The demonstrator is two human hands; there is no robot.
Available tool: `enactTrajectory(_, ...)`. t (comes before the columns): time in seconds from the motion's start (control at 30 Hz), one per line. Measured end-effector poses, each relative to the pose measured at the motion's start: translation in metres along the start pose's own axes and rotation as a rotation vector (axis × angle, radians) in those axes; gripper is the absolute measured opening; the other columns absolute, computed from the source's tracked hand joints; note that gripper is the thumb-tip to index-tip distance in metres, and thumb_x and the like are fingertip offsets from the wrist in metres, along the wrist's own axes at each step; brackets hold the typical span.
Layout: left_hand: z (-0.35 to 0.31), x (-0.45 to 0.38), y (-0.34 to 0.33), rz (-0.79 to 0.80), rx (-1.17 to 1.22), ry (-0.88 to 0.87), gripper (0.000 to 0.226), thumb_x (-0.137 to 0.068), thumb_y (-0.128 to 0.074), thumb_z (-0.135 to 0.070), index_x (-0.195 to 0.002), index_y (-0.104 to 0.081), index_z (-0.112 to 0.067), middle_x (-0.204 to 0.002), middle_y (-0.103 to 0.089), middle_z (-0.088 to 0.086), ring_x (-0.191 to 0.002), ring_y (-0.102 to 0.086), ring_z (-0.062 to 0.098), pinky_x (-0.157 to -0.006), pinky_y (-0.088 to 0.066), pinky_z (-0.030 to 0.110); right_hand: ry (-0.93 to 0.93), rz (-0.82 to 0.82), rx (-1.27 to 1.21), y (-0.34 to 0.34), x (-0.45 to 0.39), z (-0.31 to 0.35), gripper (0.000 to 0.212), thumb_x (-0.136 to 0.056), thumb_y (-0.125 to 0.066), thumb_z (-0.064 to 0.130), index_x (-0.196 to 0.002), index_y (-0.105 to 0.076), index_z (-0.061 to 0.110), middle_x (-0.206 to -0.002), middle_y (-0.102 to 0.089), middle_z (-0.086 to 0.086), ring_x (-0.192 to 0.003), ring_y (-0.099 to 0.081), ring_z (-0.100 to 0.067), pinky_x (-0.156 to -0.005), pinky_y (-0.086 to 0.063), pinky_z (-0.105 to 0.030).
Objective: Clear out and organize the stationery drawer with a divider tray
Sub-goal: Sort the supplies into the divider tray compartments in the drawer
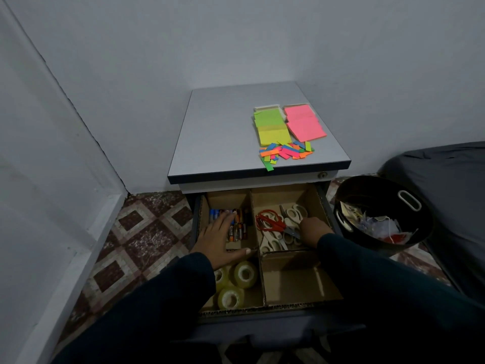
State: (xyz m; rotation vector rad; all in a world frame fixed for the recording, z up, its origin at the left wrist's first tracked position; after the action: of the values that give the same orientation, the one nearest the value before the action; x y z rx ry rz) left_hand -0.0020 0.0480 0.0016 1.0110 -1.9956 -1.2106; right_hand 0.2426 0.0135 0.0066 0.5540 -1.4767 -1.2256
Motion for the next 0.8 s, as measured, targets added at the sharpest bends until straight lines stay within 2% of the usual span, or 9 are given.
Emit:
enactTrajectory(0.17, -0.001, 0.000, 0.000, -0.007, -0.006, 0.004, 0.117, -0.054, -0.032, -0.090, -0.150, -0.009, -0.027, -0.159, -0.009, -0.001, -0.145, -0.016, 0.021, -0.116, -0.022, 0.047, 0.011, -0.015, -0.026, 0.000, 0.000, -0.002, 0.027, -0.096, -0.050, 0.019, -0.116, -0.058, 0.003, -0.122, -0.059, -0.013, -0.111, -0.058, -0.025, -0.087, -0.046, -0.029)
enactTrajectory(0.3, -0.004, -0.003, 0.004, 0.007, 0.007, 0.010, 0.132, -0.043, -0.022, -0.101, -0.151, -0.009, -0.026, -0.159, -0.009, -0.001, -0.145, -0.015, 0.020, -0.116, -0.021, 0.046, 0.019, -0.036, -0.025, 0.002, 0.002, -0.004, 0.025, -0.094, -0.053, 0.019, -0.114, -0.059, 0.004, -0.119, -0.060, -0.013, -0.108, -0.059, -0.025, -0.085, -0.047, -0.029)
enactTrajectory(0.37, -0.009, -0.004, 0.008, 0.009, 0.021, 0.018, 0.132, -0.043, -0.025, -0.100, -0.150, -0.009, -0.026, -0.159, -0.009, -0.001, -0.145, -0.014, 0.019, -0.116, -0.021, 0.046, 0.033, -0.046, -0.038, 0.004, 0.003, -0.004, 0.024, -0.095, -0.052, 0.017, -0.113, -0.059, 0.003, -0.119, -0.060, -0.014, -0.107, -0.059, -0.026, -0.086, -0.047, -0.031)
enactTrajectory(0.5, -0.022, -0.003, 0.017, -0.015, 0.043, 0.012, 0.111, -0.058, -0.031, -0.085, -0.150, -0.014, -0.025, -0.157, -0.016, 0.000, -0.144, -0.019, 0.019, -0.116, -0.024, 0.044, 0.064, -0.079, -0.109, 0.013, 0.009, -0.006, 0.021, -0.093, -0.049, 0.011, -0.106, -0.063, 0.004, -0.109, -0.064, -0.014, -0.102, -0.061, -0.026, -0.087, -0.050, -0.033)
enactTrajectory(0.57, -0.028, -0.002, 0.022, -0.045, 0.046, -0.017, 0.097, -0.070, -0.039, -0.077, -0.148, -0.022, -0.022, -0.152, -0.029, 0.002, -0.138, -0.030, 0.018, -0.113, -0.029, 0.039, 0.092, -0.117, -0.146, 0.019, 0.012, -0.006, 0.016, -0.092, -0.050, 0.011, -0.097, -0.065, 0.006, -0.098, -0.064, -0.012, -0.098, -0.063, -0.026, -0.083, -0.051, -0.032)
enactTrajectory(0.63, -0.037, 0.000, 0.030, -0.097, 0.044, -0.049, 0.073, -0.085, -0.052, -0.058, -0.143, -0.033, -0.019, -0.141, -0.043, 0.003, -0.127, -0.041, 0.017, -0.106, -0.036, 0.033, 0.127, -0.164, -0.185, 0.029, 0.018, -0.006, 0.015, -0.092, -0.050, 0.013, -0.088, -0.064, 0.011, -0.092, -0.063, -0.011, -0.097, -0.064, -0.026, -0.078, -0.049, -0.031)
enactTrajectory(0.7, -0.047, 0.001, 0.039, -0.167, 0.035, -0.075, 0.051, -0.091, -0.055, -0.042, -0.135, -0.043, -0.019, -0.129, -0.051, 0.001, -0.118, -0.046, 0.016, -0.097, -0.040, 0.028, 0.165, -0.211, -0.229, 0.039, 0.023, -0.004, 0.016, -0.094, -0.049, 0.015, -0.097, -0.064, 0.010, -0.098, -0.065, -0.012, -0.098, -0.062, -0.026, -0.080, -0.049, -0.031)
enactTrajectory(0.73, -0.052, 0.002, 0.043, -0.194, 0.030, -0.083, 0.043, -0.091, -0.055, -0.038, -0.129, -0.048, -0.019, -0.123, -0.054, 0.000, -0.114, -0.048, 0.015, -0.093, -0.042, 0.027, 0.178, -0.230, -0.249, 0.044, 0.026, -0.004, 0.019, -0.094, -0.049, 0.015, -0.105, -0.063, 0.009, -0.103, -0.065, -0.012, -0.098, -0.062, -0.024, -0.084, -0.050, -0.031)
enactTrajectory(0.8, -0.062, 0.003, 0.051, -0.233, 0.034, -0.098, 0.031, -0.091, -0.054, -0.035, -0.118, -0.053, -0.018, -0.113, -0.057, -0.001, -0.106, -0.051, 0.015, -0.088, -0.045, 0.030, 0.200, -0.264, -0.296, 0.053, 0.032, -0.003, 0.019, -0.093, -0.051, 0.014, -0.109, -0.060, 0.009, -0.107, -0.064, -0.011, -0.099, -0.061, -0.022, -0.089, -0.051, -0.032)
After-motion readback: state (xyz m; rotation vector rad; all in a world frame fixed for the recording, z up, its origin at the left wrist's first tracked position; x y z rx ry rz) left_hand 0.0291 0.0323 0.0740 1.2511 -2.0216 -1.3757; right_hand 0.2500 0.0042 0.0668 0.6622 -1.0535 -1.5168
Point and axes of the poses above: each hand's wrist, its own x-axis away from the middle knuckle, its own y-axis out of the back of the hand, z = x × y, the point moved 3 cm from there along -x, towards the middle knuckle
